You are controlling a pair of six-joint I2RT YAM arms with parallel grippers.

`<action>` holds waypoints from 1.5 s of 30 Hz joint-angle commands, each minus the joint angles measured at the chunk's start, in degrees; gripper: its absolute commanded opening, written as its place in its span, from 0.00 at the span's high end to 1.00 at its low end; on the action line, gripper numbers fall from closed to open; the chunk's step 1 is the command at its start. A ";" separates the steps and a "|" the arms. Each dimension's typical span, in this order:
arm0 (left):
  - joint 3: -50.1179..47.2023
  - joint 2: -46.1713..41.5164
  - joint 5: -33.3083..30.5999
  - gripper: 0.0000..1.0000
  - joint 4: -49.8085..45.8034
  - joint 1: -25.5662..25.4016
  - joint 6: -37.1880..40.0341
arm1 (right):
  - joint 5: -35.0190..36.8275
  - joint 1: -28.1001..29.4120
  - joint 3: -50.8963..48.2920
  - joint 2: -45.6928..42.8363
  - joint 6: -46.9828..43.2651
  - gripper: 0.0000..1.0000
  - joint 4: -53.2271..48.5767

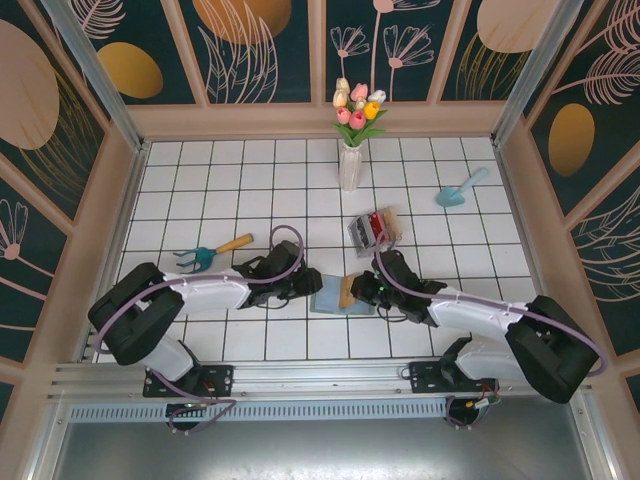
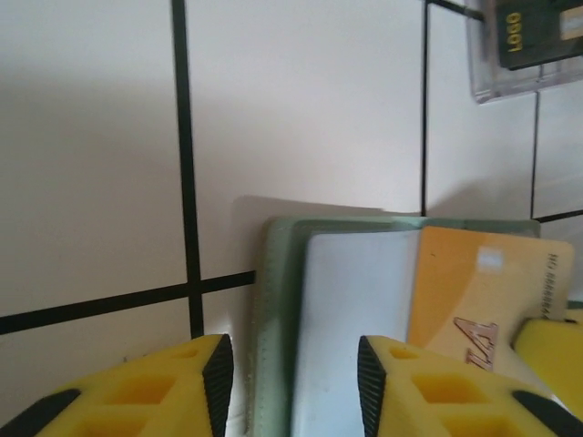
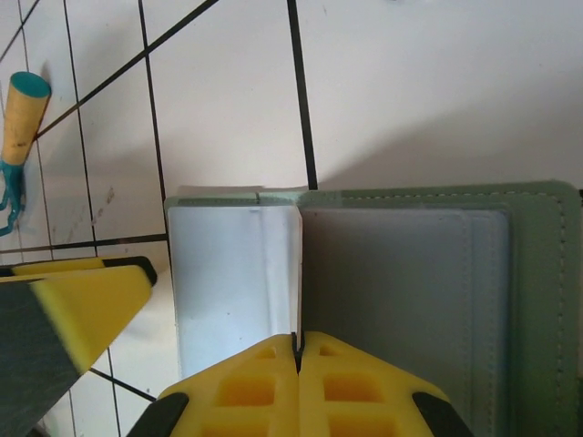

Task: Put the credit cards into the card holder
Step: Insert the credit card into the card slot.

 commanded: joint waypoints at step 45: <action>0.24 5.65 3.22 0.94 1.25 -0.34 -1.47 | -6.39 1.96 2.70 14.32 1.17 0.94 11.11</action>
